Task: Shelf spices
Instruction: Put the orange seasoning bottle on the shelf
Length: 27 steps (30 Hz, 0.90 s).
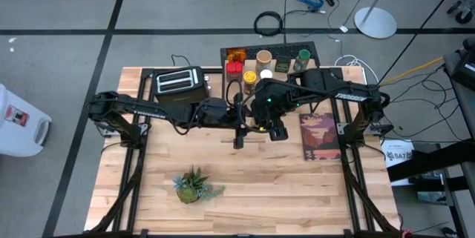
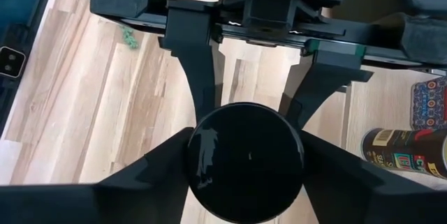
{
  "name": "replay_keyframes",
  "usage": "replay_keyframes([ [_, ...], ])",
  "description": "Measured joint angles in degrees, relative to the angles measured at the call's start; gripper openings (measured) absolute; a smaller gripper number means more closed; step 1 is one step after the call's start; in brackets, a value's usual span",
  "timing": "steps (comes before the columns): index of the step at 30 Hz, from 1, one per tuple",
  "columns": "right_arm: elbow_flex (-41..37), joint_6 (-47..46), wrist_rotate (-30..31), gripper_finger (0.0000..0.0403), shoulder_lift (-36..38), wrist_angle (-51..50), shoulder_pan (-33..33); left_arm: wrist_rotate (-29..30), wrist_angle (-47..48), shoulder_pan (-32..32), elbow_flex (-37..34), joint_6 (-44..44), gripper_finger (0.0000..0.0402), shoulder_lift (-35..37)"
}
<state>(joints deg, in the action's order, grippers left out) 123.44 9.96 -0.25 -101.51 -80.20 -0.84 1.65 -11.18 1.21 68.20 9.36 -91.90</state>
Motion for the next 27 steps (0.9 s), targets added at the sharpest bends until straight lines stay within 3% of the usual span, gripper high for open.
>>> replay_keyframes([
  [7,0.00,0.33,0.30,0.0203,0.04,0.04,0.00,0.07,0.09,0.00,0.00,-0.20,0.0169,0.00],
  [14,0.00,0.31,0.28,0.0201,0.04,0.07,0.00,0.07,0.13,0.00,0.00,-0.17,0.0170,0.00],
  [27,0.00,-0.96,0.38,0.0199,0.77,0.41,0.07,-0.35,0.04,0.04,0.02,0.84,0.0251,0.00],
])
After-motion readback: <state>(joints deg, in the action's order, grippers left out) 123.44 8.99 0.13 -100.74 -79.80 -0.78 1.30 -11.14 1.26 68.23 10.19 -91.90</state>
